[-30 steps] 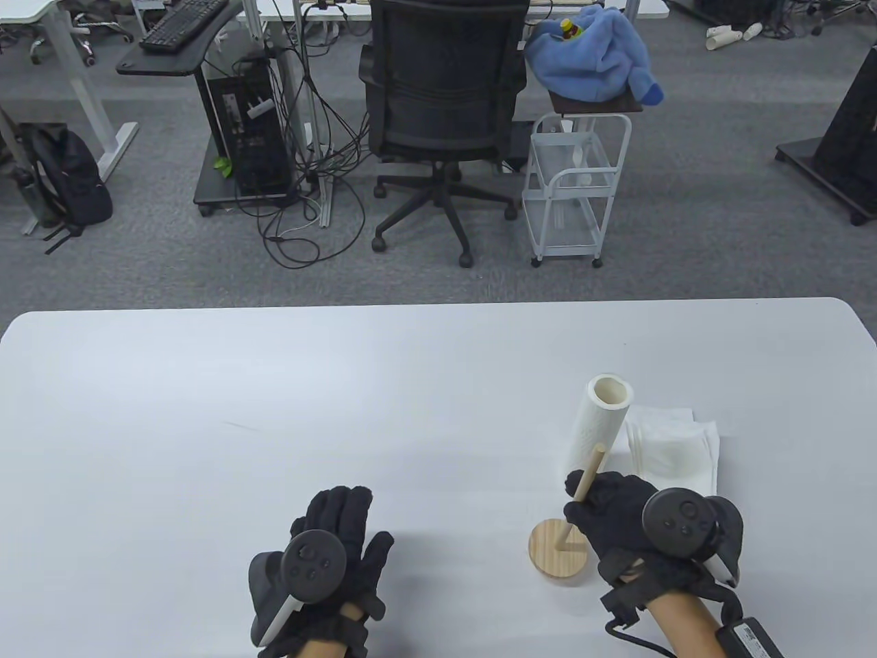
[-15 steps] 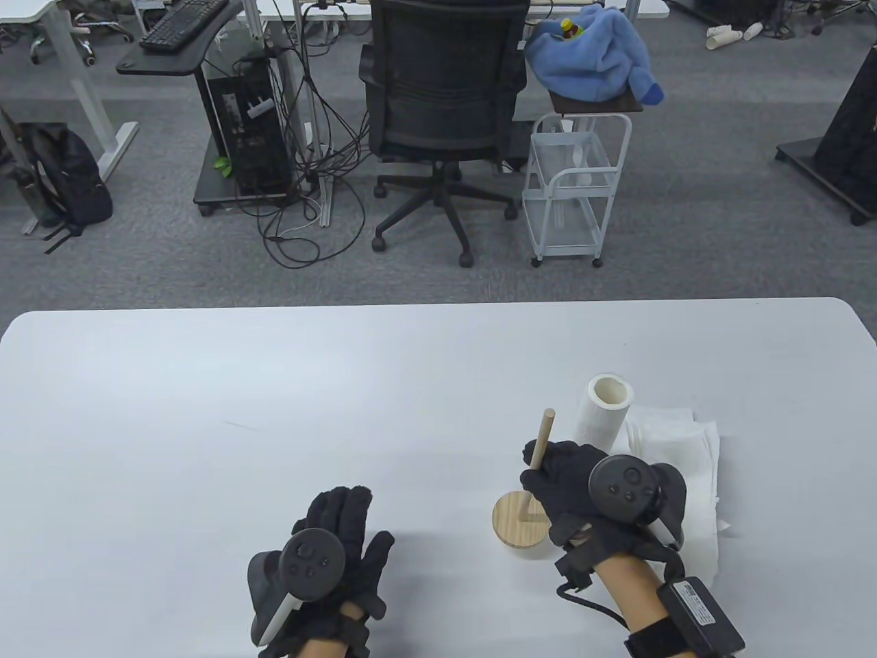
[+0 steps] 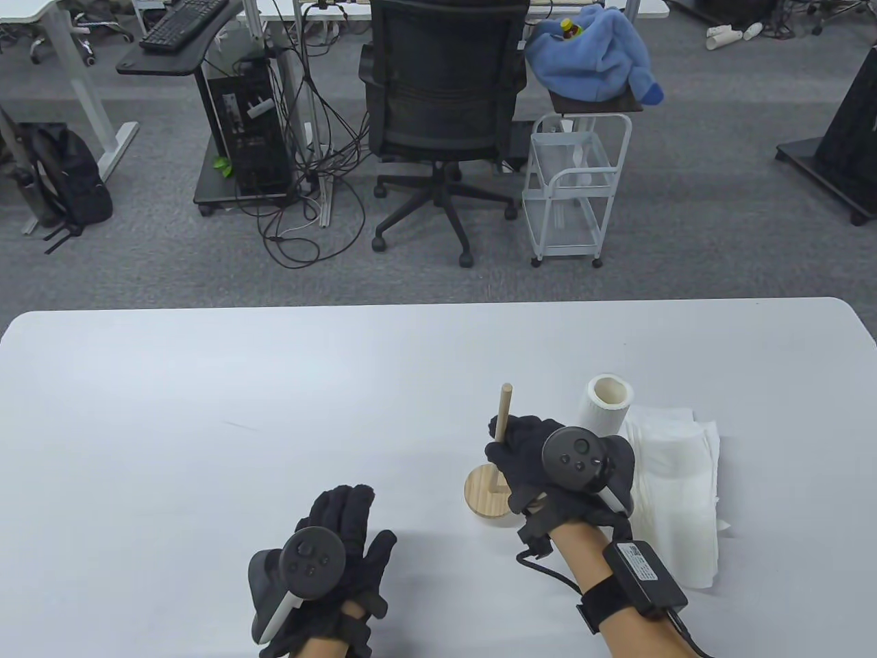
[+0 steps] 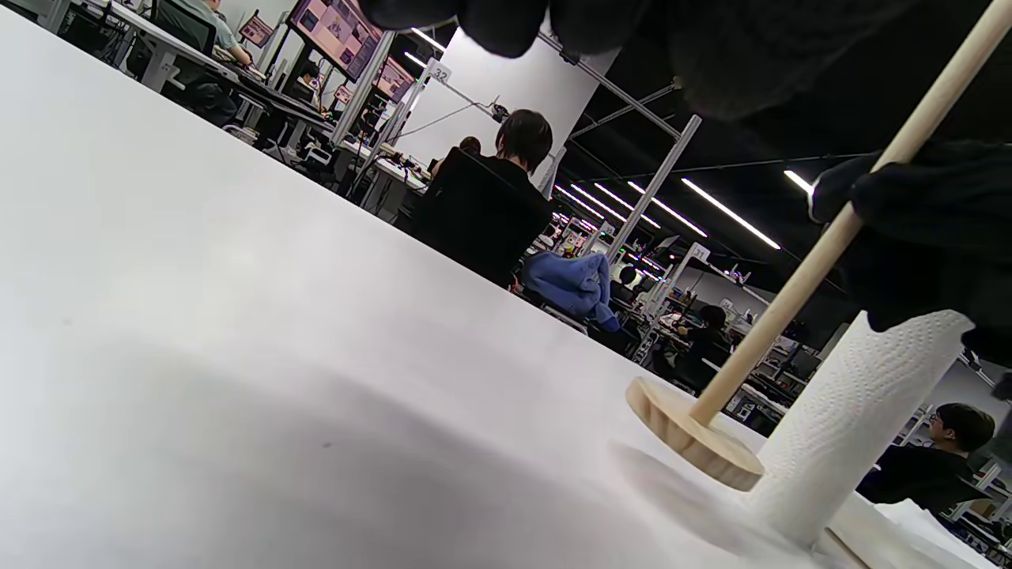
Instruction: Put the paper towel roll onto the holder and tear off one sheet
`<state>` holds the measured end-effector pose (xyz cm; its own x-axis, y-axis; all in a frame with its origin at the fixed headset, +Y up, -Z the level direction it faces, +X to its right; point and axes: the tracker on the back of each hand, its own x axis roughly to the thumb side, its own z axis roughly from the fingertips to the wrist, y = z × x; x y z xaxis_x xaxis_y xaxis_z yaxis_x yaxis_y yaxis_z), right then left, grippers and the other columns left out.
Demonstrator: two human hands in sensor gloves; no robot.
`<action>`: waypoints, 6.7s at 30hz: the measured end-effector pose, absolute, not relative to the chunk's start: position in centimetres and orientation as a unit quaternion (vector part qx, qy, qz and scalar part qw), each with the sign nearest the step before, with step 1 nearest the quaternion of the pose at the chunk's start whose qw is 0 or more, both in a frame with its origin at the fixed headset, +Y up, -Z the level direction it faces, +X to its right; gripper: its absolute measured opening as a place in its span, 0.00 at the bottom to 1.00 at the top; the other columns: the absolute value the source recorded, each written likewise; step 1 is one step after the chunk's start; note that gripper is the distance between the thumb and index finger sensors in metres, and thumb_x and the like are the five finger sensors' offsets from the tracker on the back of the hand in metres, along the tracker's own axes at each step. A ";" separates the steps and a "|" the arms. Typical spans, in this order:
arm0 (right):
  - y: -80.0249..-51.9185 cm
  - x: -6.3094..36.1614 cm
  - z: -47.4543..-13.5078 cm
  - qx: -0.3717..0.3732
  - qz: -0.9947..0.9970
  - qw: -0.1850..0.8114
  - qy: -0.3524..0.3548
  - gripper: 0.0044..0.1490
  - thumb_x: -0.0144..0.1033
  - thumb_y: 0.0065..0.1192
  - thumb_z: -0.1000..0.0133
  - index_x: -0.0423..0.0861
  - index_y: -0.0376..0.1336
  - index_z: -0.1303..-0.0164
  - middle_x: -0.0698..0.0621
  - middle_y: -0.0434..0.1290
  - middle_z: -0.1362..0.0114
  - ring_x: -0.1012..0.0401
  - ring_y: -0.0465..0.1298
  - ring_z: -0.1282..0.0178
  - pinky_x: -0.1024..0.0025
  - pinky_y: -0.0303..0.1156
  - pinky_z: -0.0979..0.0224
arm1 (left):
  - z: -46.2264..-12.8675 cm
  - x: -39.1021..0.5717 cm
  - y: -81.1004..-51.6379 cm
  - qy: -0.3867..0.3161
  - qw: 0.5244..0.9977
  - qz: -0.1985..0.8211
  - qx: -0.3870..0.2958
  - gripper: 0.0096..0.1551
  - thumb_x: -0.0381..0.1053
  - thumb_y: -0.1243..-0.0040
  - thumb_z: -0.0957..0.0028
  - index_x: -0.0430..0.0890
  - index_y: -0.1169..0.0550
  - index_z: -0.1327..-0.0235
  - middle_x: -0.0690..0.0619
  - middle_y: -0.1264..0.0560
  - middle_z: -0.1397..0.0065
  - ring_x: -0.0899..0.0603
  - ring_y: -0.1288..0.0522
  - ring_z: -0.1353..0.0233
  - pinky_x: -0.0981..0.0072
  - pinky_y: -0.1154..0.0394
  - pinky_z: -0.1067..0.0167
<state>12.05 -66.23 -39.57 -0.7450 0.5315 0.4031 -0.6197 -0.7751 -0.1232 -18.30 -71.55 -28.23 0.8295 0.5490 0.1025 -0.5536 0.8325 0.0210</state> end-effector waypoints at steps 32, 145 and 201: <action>-67.7 12.9 -38.8 0.146 0.955 0.247 -0.077 0.42 0.51 0.64 0.45 0.45 0.54 0.25 0.41 0.70 0.35 0.47 0.73 0.44 0.50 0.65 0.37 | -28.1 -18.5 -71.6 -0.047 0.947 0.317 0.023 0.43 0.61 0.45 0.46 0.53 0.49 0.23 0.48 0.55 0.19 0.31 0.54 0.18 0.29 0.51 0.27; -38.6 13.2 -33.0 0.177 0.908 0.208 -0.317 0.31 0.50 0.60 0.43 0.55 0.56 0.32 0.38 0.61 0.23 0.43 0.69 0.32 0.44 0.60 0.29 | -28.2 -18.9 -71.7 -0.051 0.932 0.358 0.014 0.44 0.63 0.44 0.47 0.52 0.49 0.23 0.46 0.58 0.19 0.30 0.54 0.18 0.30 0.52 0.27; -52.2 9.5 -36.1 0.130 0.964 0.105 -0.205 0.32 0.55 0.60 0.43 0.55 0.56 0.32 0.39 0.63 0.26 0.47 0.71 0.39 0.48 0.62 0.33 | -28.2 -18.8 -71.7 -0.060 0.925 0.375 -0.004 0.45 0.63 0.44 0.47 0.52 0.49 0.23 0.46 0.58 0.19 0.29 0.54 0.19 0.29 0.52 0.27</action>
